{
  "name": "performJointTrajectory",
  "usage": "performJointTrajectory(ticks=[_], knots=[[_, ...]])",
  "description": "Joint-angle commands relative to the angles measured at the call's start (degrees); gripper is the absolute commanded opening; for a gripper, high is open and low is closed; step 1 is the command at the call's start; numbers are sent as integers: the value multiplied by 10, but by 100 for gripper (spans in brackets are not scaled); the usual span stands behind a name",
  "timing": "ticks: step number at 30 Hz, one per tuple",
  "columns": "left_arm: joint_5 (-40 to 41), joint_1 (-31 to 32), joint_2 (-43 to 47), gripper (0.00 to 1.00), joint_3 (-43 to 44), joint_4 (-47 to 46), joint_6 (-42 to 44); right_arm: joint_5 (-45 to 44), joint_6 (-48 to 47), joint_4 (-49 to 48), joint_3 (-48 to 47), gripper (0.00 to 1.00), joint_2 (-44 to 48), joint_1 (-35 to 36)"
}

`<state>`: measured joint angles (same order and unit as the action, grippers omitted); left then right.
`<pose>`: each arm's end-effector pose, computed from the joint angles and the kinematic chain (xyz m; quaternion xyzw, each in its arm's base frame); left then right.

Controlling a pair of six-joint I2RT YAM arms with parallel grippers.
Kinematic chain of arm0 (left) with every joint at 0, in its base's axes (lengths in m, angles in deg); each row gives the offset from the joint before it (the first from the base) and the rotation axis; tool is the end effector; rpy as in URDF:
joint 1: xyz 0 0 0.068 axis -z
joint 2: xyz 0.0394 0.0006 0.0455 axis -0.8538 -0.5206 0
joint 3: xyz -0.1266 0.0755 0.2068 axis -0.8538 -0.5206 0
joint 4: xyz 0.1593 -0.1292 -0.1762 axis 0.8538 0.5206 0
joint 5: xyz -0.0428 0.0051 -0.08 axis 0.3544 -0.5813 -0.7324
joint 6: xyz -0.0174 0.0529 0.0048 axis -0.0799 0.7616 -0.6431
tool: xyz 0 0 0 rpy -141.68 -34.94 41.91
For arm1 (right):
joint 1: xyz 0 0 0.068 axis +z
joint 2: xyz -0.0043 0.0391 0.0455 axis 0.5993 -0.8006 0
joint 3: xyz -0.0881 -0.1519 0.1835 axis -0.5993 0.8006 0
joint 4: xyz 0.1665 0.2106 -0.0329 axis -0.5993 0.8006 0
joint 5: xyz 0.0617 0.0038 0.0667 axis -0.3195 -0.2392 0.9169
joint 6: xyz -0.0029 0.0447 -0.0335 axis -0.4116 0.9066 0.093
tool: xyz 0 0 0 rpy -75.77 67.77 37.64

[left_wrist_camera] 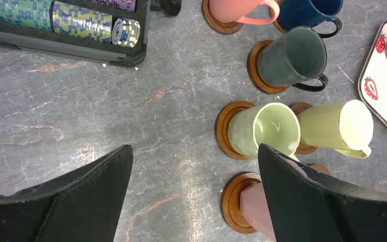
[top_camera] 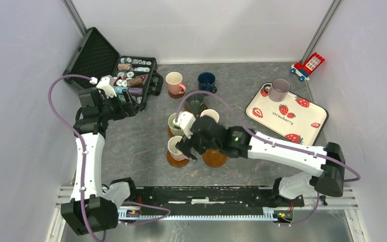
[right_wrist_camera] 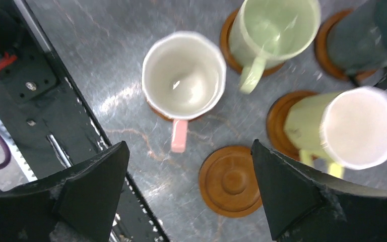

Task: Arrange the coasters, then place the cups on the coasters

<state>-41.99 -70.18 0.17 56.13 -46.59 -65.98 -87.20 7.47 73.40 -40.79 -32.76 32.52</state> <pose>0.2317 0.0321 0.3214 -0.0514 0.8697 -0.1582 0.4646 0.1227 0.3047 0.2843 -0.4254 0.8043 0.1901 0.3689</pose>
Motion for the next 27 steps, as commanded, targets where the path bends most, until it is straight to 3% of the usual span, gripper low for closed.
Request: performJointTrajectory(ticks=[1, 6, 9, 12, 14, 19, 22, 27], knots=[[-33, -3, -18, 100, 45, 4, 13, 140, -114, -18, -78, 98, 46, -96], [-54, -2, -40, 100, 76, 23, 39, 278, -205, 15, -138, 98, 30, -317], [-48, -2, -53, 100, 93, 44, 65, 288, -260, 53, -143, 98, 21, -455], [-34, -2, -59, 100, 99, 49, 73, 265, -218, 54, -127, 98, -4, -598], [-28, -2, -66, 100, 100, 48, 73, 239, -163, 19, -98, 98, -15, -656], [-16, -2, -98, 100, 112, 51, 73, 47, 18, -93, -43, 98, -42, -678], [-13, -2, -117, 100, 121, 53, 73, -49, 147, -43, -99, 98, -113, -677], [-2, -3, -140, 100, 129, 53, 95, -102, 199, -53, -150, 98, -181, -676]])
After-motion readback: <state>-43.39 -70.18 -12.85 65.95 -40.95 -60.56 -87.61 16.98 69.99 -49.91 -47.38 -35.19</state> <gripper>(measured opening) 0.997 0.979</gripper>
